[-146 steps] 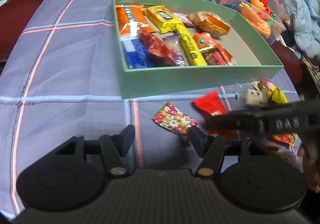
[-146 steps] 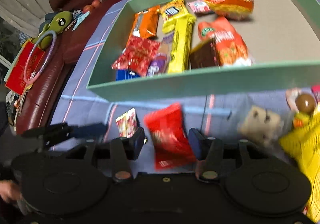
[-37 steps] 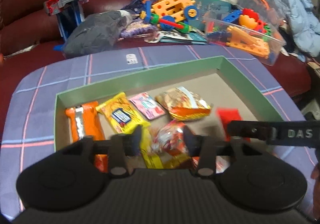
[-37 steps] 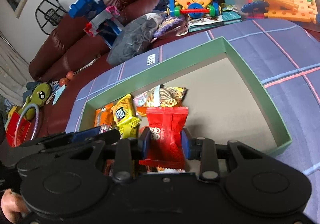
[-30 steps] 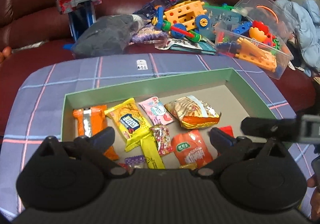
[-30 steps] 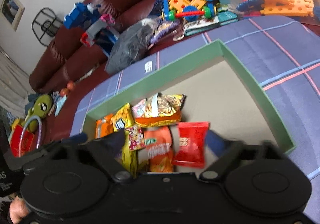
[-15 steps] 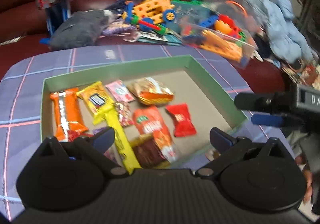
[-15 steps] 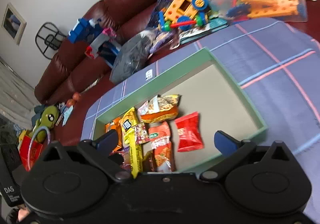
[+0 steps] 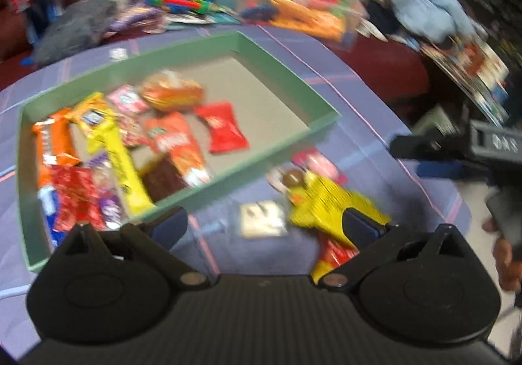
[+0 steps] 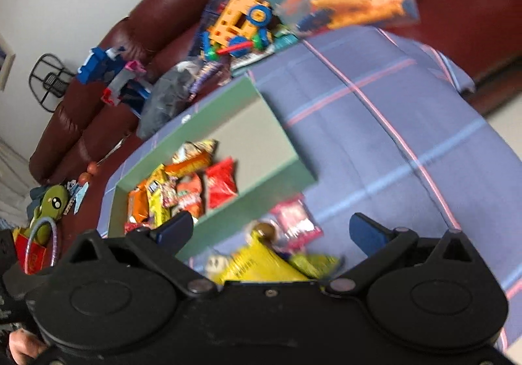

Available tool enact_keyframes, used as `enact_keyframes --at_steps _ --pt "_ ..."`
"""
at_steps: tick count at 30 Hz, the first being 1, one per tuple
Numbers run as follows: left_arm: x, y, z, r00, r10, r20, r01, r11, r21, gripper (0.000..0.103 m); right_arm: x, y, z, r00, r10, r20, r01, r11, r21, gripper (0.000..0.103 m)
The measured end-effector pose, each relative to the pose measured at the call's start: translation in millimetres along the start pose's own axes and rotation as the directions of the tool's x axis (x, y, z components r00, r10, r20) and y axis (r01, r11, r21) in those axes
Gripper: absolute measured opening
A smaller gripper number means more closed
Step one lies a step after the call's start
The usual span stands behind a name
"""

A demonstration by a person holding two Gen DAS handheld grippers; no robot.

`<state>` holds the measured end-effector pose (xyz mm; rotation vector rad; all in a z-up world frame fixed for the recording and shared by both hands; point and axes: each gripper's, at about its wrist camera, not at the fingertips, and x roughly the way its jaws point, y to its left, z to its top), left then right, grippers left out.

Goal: Organize snacks
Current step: 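Move both tools toward the yellow WINSUN bag beside the tray, then grasp the yellow cartoon snack bag with the left tool while the right tool grasps a round lid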

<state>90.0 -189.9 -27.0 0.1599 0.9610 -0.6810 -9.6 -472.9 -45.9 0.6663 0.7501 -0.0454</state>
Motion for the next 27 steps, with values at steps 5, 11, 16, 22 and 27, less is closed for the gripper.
enact_keyframes --at_steps 5,11,16,22,27 --pt "0.1 -14.3 -24.4 0.998 -0.04 -0.05 0.045 0.994 0.097 0.103 -3.6 -15.3 -21.9 0.999 0.001 -0.033 0.0 1.0 0.027 0.103" --pt "-4.6 -6.8 -45.4 0.995 -0.057 -0.084 0.066 0.992 0.105 0.103 -1.4 -20.0 -42.8 0.997 0.0 -0.076 0.003 0.999 0.042 0.103" --pt "-2.4 -0.6 -53.7 0.992 -0.07 -0.1 0.078 0.994 0.077 0.103 1.7 -13.6 -51.9 0.995 -0.003 -0.096 0.005 1.0 0.027 0.103" --pt "10.8 -10.4 -67.3 0.99 -0.027 -0.14 0.046 0.991 0.127 0.103 4.2 -4.9 -52.7 0.995 -0.02 -0.1 0.019 1.0 -0.006 0.103" --pt "18.3 -3.7 -73.2 0.988 0.036 -0.148 -0.016 0.991 0.133 0.1 5.2 -1.1 -52.6 0.994 -0.027 -0.106 0.026 1.0 -0.01 0.103"
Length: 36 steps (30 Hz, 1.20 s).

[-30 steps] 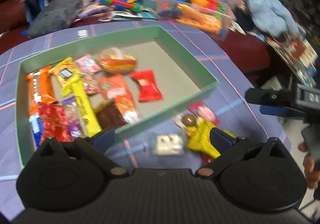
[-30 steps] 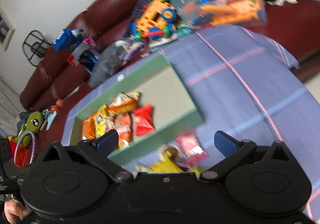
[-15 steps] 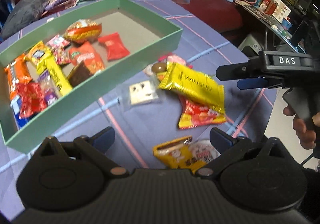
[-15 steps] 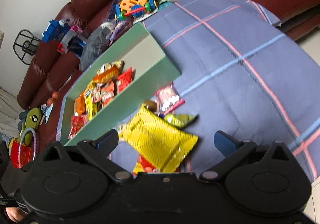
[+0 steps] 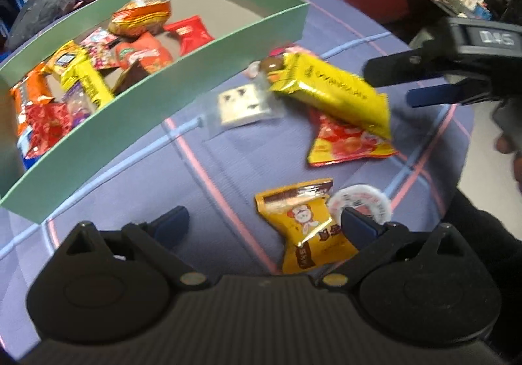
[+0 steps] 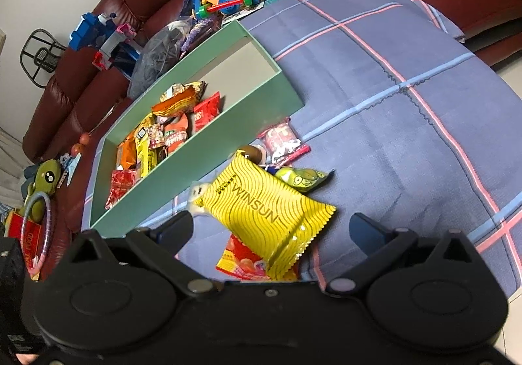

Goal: Organize snacks
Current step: 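Grasp the yellow cartoon snack bag with the left tool while the right tool grasps a round lid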

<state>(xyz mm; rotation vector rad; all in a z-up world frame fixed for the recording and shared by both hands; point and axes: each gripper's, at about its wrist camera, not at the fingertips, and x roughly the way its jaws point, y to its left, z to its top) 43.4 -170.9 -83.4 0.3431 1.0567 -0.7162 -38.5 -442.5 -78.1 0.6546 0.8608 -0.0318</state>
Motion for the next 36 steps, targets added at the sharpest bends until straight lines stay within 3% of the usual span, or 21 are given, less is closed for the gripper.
enact_keyframes --at_steps 7,9,11,13,15,20,31,36 --pt "0.1 2.9 -0.9 1.0 -0.012 0.013 0.012 1.0 -0.016 0.088 -0.7 15.5 -8.7 0.999 0.018 -0.036 -0.02 0.999 -0.048 0.103" --pt "2.2 0.0 -3.1 1.0 -0.017 0.016 0.018 1.0 -0.006 0.073 -2.7 20.3 -13.7 0.999 0.02 -0.044 -0.023 0.998 -0.059 0.099" --pt "5.4 -0.5 -5.0 1.0 -0.009 0.015 0.01 1.0 -0.012 0.038 -4.3 24.9 -18.6 0.998 0.017 -0.054 -0.021 0.997 -0.07 0.097" --pt "6.5 3.7 -6.7 1.0 -0.003 0.021 0.003 0.999 -0.034 0.031 -6.5 29.5 -24.5 0.998 0.012 -0.062 -0.018 0.996 -0.083 0.088" --pt "4.7 8.9 -8.6 0.999 0.007 0.037 -0.005 0.999 -0.05 0.031 -7.8 34.7 -30.5 0.997 0.008 -0.071 -0.016 0.995 -0.103 0.072" --pt "1.0 22.9 -15.4 0.998 0.015 0.056 -0.01 0.995 -0.1 0.031 -4.1 48.1 -42.4 0.993 0.025 -0.12 -0.044 0.987 -0.157 0.055" --pt "-4.1 36.2 -26.6 0.996 0.009 0.084 0.004 0.989 -0.146 0.032 21.2 70.9 -63.4 0.988 -0.052 -0.146 0.009 0.96 -0.281 0.05" --pt "-3.7 34.5 -28.6 0.995 0.011 0.1 0.003 0.99 -0.144 0.033 27.8 77.0 -71.8 0.986 -0.109 -0.124 0.058 0.932 -0.358 0.03"
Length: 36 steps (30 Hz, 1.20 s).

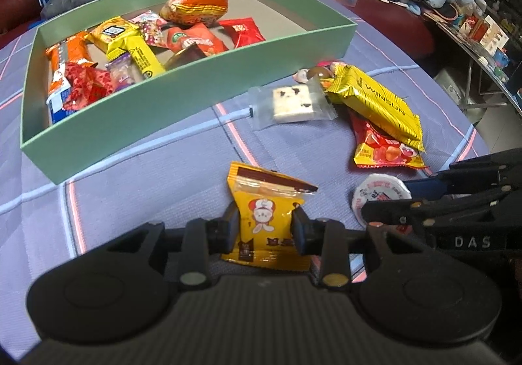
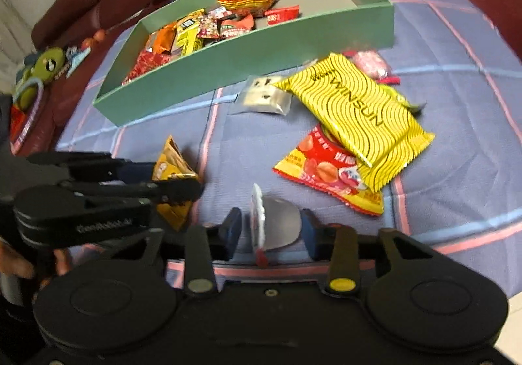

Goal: Organize snacks
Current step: 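Grasp the yellow cartoon snack bag with the left tool while the right tool grasps a round lid, then carry the yellow snack bag and round lid into the tray and open both tools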

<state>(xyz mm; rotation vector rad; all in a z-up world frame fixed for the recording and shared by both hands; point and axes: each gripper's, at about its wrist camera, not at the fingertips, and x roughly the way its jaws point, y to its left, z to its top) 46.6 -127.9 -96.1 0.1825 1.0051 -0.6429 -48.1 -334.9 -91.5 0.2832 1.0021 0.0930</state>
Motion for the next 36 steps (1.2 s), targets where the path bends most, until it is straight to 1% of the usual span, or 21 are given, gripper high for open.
enact_keyframes --at_steps 2,5,10,14,18,20,23,27,32,36 --pt "-0.7 0.6 -0.3 1.0 0.003 0.002 -0.003 1.0 -0.007 0.03 -0.8 3.9 -0.9 1.0 -0.015 0.007 0.015 1.0 -0.026 0.028" --pt "-5.8 2.3 0.4 0.999 0.034 0.017 -0.033 0.999 -0.014 0.03 -5.3 4.5 0.7 1.0 0.007 0.014 -0.007 1.0 -0.013 0.027" --pt "-22.6 10.9 14.1 0.998 0.012 0.057 -0.009 0.999 -0.053 0.03 -14.3 -5.1 12.1 0.997 0.064 0.044 -0.066 0.996 0.052 0.027" --pt "-38.3 10.8 42.4 0.992 0.019 0.122 -0.013 0.999 -0.044 0.03 -26.5 -12.9 30.8 0.99 0.101 0.102 -0.11 0.99 0.093 0.027" --pt "-40.2 8.9 84.0 0.985 0.042 0.169 -0.039 0.999 -0.022 0.03 -33.2 -22.8 59.6 0.981 0.089 0.175 -0.11 0.987 0.113 0.027" --pt "-34.3 7.1 106.3 0.982 0.05 0.182 -0.048 0.999 -0.013 0.03 -33.8 -29.5 78.0 0.974 0.083 0.21 -0.113 0.985 0.132 0.027" --pt "-18.7 5.8 135.7 0.984 0.041 0.174 -0.037 0.999 -0.023 0.03 -29.6 -41.9 107.0 0.965 0.067 0.252 -0.109 0.981 0.158 0.027" --pt "9.5 5.2 160.0 0.99 0.033 0.141 -0.027 0.999 -0.047 0.03 -14.1 -61.0 141.5 0.961 0.061 0.268 -0.121 0.97 0.21 0.027" --pt "38.1 8.3 173.6 0.994 0.04 0.1 -0.035 0.998 -0.051 0.03 7.2 -74.6 168.5 0.964 0.068 0.257 -0.127 0.967 0.223 0.027" --pt "52.6 9.1 179.9 0.996 0.052 0.078 -0.048 0.998 -0.047 0.031 26.0 -79.5 176.5 0.97 0.076 0.232 -0.132 0.963 0.236 0.028"
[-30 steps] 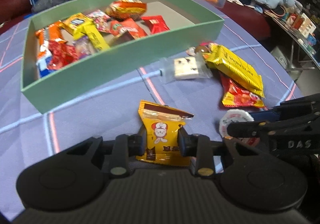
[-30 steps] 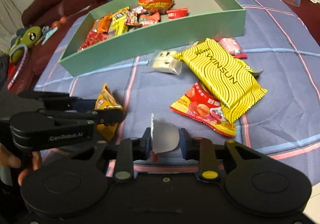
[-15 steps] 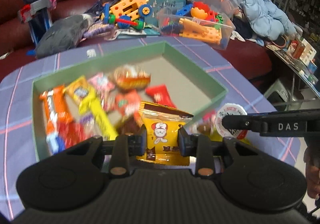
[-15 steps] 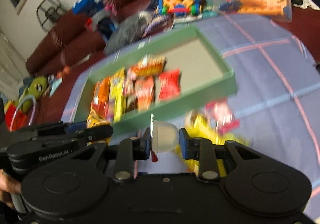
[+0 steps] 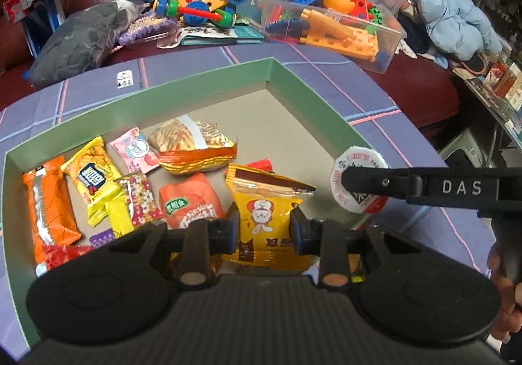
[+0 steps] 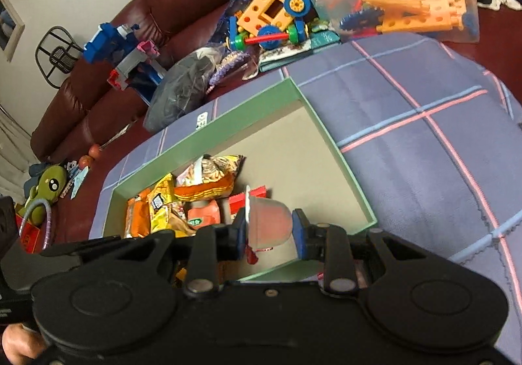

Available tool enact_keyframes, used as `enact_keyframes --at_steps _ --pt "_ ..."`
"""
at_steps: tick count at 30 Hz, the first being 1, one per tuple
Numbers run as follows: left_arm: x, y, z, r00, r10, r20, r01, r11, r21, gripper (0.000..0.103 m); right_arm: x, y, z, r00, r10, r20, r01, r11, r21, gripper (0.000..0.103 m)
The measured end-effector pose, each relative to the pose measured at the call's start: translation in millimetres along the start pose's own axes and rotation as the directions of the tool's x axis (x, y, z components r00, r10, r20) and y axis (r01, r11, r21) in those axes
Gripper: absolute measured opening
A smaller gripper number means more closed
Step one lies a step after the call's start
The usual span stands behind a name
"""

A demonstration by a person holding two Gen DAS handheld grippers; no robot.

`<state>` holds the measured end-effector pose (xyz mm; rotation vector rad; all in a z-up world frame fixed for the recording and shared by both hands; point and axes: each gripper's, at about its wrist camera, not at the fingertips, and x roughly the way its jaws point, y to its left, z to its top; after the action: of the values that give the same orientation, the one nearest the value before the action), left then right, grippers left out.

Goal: Organize snacks
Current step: 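Carry the yellow snack bag and round lid into the tray and open both tools, then move both tools back to the snacks beside the tray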

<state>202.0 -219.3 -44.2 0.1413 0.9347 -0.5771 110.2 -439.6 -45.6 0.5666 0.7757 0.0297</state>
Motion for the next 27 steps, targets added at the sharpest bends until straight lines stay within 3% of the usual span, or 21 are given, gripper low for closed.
enact_keyframes --at_steps 1,2,4,5,6,7,8,9,12,27 --pt "2.1 0.3 0.4 1.0 0.012 -0.002 -0.012 1.0 -0.001 0.039 2.7 -0.7 -1.4 1.0 0.0 -0.005 0.0 1.0 0.003 0.028" --pt "3.9 0.5 0.4 1.0 0.026 -0.003 -0.026 1.0 -0.003 0.062 5.8 -2.2 -0.7 1.0 -0.002 -0.009 0.002 1.0 0.007 0.029" --pt "3.5 1.0 -0.8 0.998 0.057 0.015 -0.057 0.998 -0.011 0.082 6.8 -4.6 -0.6 1.0 0.0 -0.007 0.0 1.0 0.016 0.032" --pt "1.9 1.2 -1.2 0.997 0.071 0.026 -0.07 0.997 -0.014 0.09 5.6 -5.4 -0.4 1.0 0.004 0.0 -0.004 1.0 0.019 0.041" --pt "0.9 1.5 -1.4 0.996 0.081 0.031 -0.08 0.997 -0.018 0.094 3.9 -6.1 0.2 1.0 0.012 0.006 -0.012 1.0 0.023 0.06" --pt "-0.5 2.3 -1.1 0.995 0.091 0.034 -0.09 0.996 -0.026 0.101 1.5 -6.7 0.5 1.0 0.016 0.014 -0.017 0.999 0.028 0.073" --pt "-2.3 3.1 -1.4 0.994 0.099 0.039 -0.098 0.995 -0.036 0.103 -2.0 -6.5 0.9 0.999 0.016 0.029 -0.017 0.999 0.031 0.094" --pt "-4.9 4.2 -1.5 0.994 0.102 0.046 -0.1 0.994 -0.044 0.103 -6.3 -6.2 1.1 0.998 0.014 0.053 -0.016 0.999 0.031 0.103" --pt "-10.9 5.3 -1.9 0.994 0.098 0.043 -0.095 0.993 -0.064 0.103 -17.6 -5.3 1.9 0.996 0.014 0.092 -0.016 1.0 0.023 0.103" --pt "-36.1 -13.6 -26.8 0.997 0.077 0.032 -0.075 0.996 -0.048 0.103 -46.9 -16.7 -28.3 0.999 -0.027 0.027 0.024 0.996 0.089 0.103"
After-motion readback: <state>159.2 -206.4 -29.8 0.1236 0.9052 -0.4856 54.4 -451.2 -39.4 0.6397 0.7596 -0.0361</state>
